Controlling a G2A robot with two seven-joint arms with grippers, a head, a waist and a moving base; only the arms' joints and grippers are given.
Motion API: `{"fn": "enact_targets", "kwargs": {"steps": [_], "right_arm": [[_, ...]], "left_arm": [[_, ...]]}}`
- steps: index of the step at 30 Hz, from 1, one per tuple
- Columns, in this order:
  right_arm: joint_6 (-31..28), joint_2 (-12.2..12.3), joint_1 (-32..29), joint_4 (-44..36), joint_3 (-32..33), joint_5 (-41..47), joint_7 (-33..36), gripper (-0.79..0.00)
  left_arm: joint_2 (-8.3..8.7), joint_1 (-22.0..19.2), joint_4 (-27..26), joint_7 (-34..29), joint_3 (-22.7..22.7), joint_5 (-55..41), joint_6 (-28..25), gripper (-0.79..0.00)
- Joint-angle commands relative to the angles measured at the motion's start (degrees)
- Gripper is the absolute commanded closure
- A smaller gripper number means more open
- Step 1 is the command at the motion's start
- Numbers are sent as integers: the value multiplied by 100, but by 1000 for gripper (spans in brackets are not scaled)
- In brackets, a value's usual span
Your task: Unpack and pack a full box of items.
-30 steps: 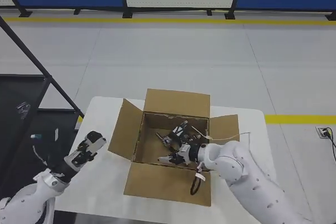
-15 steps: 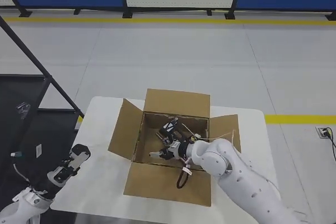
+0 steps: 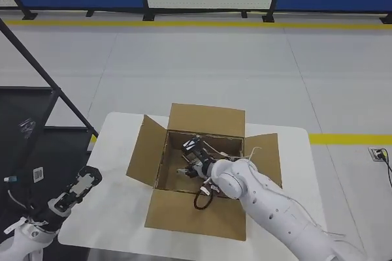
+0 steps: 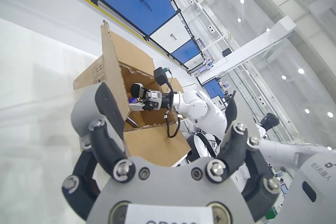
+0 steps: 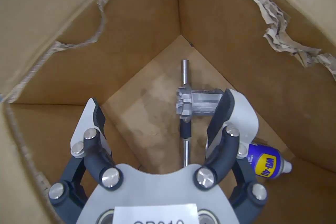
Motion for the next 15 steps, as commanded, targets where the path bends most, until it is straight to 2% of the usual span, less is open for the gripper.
{"fn": "enact_targets", "kwargs": {"steps": [1,5,6,7,9,10,11,15], "right_arm": [[242,-143,131,240,-239,-253,94,-785],[735,-394,305,546,-551,-628,283,-776],[822,-433,326,583,-594,-689,321,-653],[910,-488,347,630,-643,-741,363,-591],[1061,-599,393,743,-729,-872,411,-545],[1139,-641,412,788,-761,-942,451,-443],[1223,-682,426,822,-792,-1013,497,-400],[1461,-825,461,952,-876,-1240,692,-354]], "left_arm": [[18,39,34,-51,-23,-145,0,-785],[56,71,84,-149,-70,-350,-6,-785],[61,72,90,-160,-70,-376,-6,-785],[70,73,95,-182,-70,-401,-8,-785],[89,75,103,-205,-60,-439,-22,-785],[96,78,108,-204,-49,-451,-31,-785],[102,83,113,-207,-33,-452,-33,-785],[129,87,152,-191,2,-468,-65,-785]]}}
